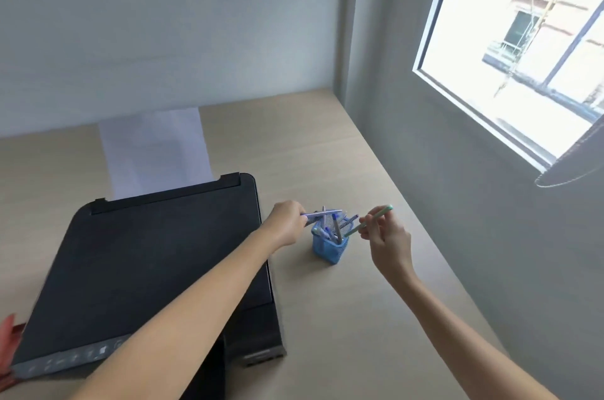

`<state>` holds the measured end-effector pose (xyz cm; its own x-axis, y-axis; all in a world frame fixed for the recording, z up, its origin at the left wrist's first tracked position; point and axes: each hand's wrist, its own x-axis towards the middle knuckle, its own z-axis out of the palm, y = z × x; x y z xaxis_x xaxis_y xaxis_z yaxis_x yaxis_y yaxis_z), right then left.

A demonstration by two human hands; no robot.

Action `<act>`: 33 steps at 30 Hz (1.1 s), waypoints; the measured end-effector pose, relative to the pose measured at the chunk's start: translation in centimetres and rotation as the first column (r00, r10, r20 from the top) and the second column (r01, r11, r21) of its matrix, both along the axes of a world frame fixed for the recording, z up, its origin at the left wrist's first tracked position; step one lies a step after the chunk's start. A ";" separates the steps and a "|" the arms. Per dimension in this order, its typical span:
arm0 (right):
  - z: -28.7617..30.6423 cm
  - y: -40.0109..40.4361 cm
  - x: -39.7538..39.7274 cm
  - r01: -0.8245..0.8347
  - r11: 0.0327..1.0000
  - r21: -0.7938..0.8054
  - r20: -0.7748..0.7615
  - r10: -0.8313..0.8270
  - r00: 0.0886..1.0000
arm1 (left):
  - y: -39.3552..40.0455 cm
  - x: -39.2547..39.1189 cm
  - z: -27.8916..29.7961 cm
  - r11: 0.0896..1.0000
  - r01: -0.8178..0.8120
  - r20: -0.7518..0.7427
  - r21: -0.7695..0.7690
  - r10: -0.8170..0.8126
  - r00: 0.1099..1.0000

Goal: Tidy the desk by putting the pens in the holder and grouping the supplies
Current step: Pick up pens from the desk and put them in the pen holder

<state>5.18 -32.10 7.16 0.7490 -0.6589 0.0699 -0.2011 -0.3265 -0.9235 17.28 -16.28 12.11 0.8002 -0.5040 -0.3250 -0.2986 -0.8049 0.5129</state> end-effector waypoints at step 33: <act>-6.8 -3.4 11.0 -0.221 0.971 0.089 -0.391 0.238 0.889 | -5.6 4.7 -7.4 0.607 -0.784 -0.835 -0.129 0.360 0.416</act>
<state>16.21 -35.51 0.38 0.8394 -0.4612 -0.2875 -0.4770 -0.3716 -0.7965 21.97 -21.84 4.73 0.5783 -0.2481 -0.7772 0.7433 -0.2324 0.6272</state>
